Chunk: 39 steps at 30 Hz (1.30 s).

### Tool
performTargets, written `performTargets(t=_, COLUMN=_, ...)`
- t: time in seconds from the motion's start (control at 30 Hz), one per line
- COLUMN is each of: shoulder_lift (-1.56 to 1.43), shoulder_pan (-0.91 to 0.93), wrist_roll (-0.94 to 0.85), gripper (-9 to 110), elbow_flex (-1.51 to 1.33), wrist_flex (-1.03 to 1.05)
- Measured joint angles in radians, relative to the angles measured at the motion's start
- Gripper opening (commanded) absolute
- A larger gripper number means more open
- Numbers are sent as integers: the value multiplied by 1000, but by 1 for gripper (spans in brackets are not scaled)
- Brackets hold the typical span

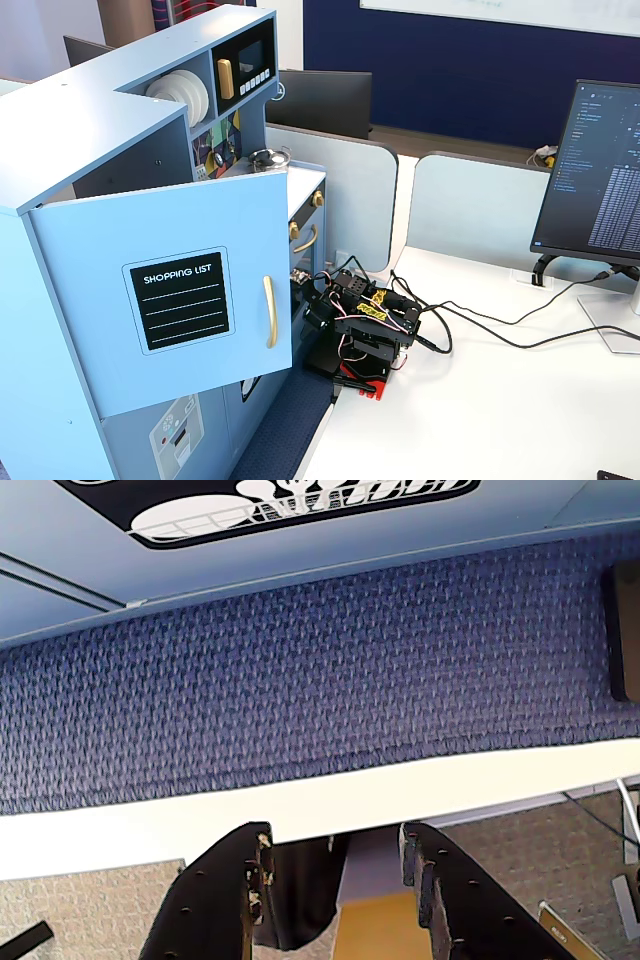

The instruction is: Close the left cabinet door

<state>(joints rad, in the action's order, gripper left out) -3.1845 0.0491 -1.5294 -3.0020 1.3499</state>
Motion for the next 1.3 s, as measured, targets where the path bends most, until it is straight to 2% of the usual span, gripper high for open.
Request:
performTargets(t=0.4, shoulder_lift=0, shoulder_pan=58, wrist_roll=-3, gripper=0, elbow_flex=0, wrist_flex=0)
performTargets(t=0.53, shoulder_lift=0, shoulder_pan=-28, wrist_roll=-15, gripper=0, elbow_flex=0, wrist_flex=0)
performTargets(t=0.7, shoulder_lift=130, shoulder_pan=-350, wrist_roll=5, gripper=0, elbow_flex=110, wrist_flex=-26)
performTargets(t=0.9, shoulder_lift=265, shoulder_pan=-815, wrist_roll=-25, gripper=0, elbow_flex=291, wrist_flex=-267)
performTargets(t=1.07, shoulder_lift=293, shoulder_pan=-1134, wrist_roll=-202, gripper=0, elbow_flex=308, wrist_flex=-517)
performTargets(t=1.3, shoulder_lift=334, shoulder_pan=-1480, wrist_roll=-445, gripper=0, elbow_flex=307, wrist_flex=-857)
